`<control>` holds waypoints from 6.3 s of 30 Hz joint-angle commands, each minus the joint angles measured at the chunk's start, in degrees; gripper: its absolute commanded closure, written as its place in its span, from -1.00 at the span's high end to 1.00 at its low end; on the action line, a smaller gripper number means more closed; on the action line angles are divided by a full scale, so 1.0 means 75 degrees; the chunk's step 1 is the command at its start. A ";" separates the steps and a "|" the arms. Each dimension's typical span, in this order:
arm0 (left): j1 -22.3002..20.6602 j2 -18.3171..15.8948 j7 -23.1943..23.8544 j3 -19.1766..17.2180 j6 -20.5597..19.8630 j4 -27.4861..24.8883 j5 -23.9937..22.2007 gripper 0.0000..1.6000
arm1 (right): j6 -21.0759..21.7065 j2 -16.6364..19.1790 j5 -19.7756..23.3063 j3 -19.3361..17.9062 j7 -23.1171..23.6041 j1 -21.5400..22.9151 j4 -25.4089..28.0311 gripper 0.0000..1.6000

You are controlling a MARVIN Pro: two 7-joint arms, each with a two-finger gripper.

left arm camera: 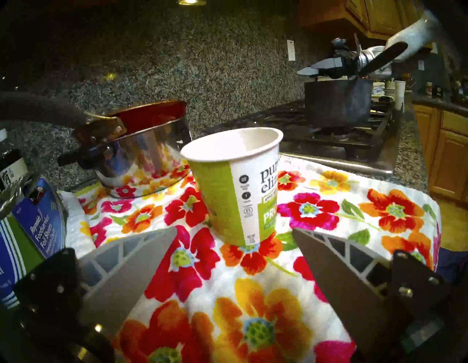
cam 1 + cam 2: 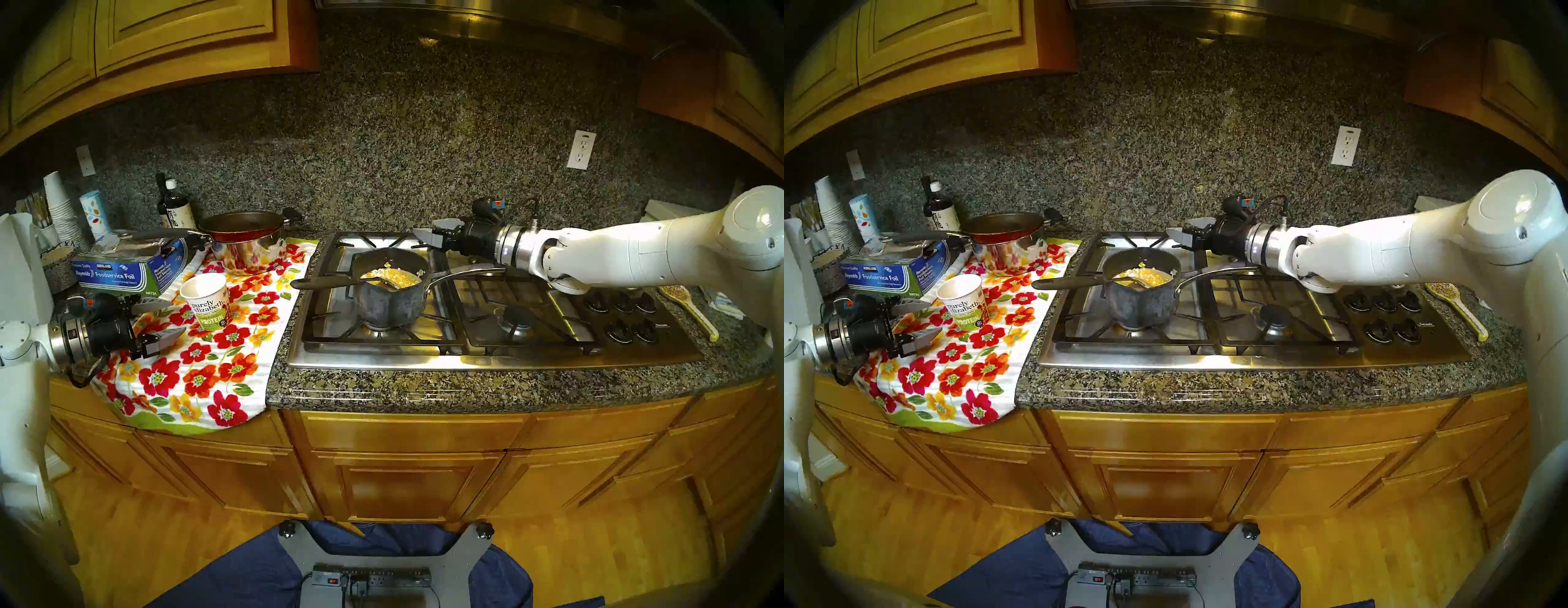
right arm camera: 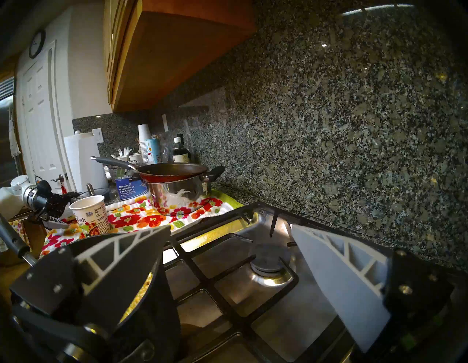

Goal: Pour oats into pot and stir with a spoon

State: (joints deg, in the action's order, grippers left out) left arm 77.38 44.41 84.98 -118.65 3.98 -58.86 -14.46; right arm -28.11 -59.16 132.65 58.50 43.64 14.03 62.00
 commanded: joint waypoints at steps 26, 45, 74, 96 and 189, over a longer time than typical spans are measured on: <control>-0.0819 -0.0115 0.0003 0.0711 0.0274 0.0084 -0.0458 1.00 | -0.0023 -0.0022 0.0022 -0.0112 0.0024 0.0232 -0.0044 1.00; -0.1231 -0.0054 -0.0067 0.1084 0.0692 0.0522 -0.0351 1.00 | -0.0024 -0.0024 0.0027 -0.0108 0.0027 0.0234 -0.0044 1.00; -0.2204 0.0110 -0.0399 0.1965 0.1127 0.1458 -0.0096 1.00 | -0.0026 -0.0027 0.0033 -0.0103 0.0030 0.0233 -0.0047 1.00; -0.2269 0.0139 -0.0385 0.2168 0.1280 0.1453 -0.0031 0.45 | -0.0026 -0.0028 0.0037 -0.0100 0.0031 0.0236 -0.0046 1.00; -0.5018 0.1077 -0.1095 0.5319 -0.0996 -0.3155 0.2702 -0.04 | -0.0033 -0.0041 0.0058 -0.0085 0.0042 0.0230 -0.0058 1.00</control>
State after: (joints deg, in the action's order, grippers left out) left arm 45.51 50.74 77.09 -80.00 -3.04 -81.25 4.61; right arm -28.13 -59.43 132.99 58.68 43.81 14.00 61.96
